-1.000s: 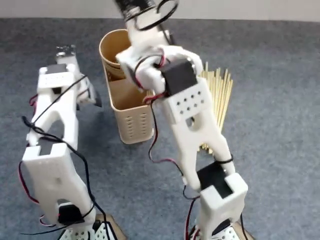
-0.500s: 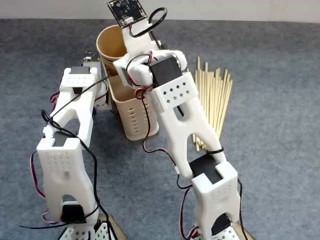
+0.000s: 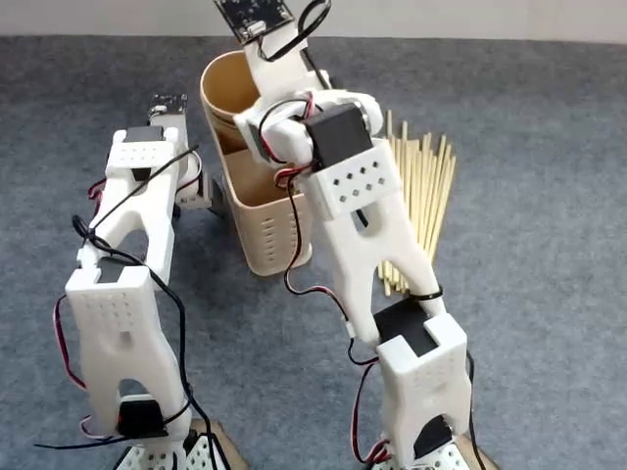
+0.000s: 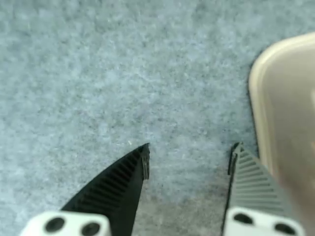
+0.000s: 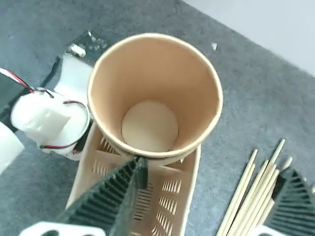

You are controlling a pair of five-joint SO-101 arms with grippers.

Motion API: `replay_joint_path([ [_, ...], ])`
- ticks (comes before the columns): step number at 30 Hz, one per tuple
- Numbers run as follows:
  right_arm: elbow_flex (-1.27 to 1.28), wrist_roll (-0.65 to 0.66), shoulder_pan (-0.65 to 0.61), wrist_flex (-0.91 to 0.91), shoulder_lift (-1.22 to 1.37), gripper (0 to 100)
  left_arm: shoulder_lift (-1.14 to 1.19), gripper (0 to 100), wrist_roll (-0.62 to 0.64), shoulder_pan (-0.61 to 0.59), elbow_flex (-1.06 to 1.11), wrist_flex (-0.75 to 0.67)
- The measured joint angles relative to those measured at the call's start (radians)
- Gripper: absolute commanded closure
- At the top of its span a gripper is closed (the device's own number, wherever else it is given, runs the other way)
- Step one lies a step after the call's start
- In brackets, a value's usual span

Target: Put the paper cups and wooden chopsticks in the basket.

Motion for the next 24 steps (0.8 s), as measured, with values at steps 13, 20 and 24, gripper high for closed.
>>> replay_joint_path([
  [13, -0.081, 0.0, 0.0, -0.011, -0.046, 61.3, 0.0, 74, 0.0, 0.0, 0.0, 0.0],
  [20, -0.127, 0.0, 0.0, -0.005, -0.051, 61.3, 0.0, 74, 0.0, 0.0, 0.0, 0.0],
  [24, -0.064, 0.0, 0.0, -0.061, -0.031, 61.3, 0.0, 74, 0.0, 0.0, 0.0, 0.0],
])
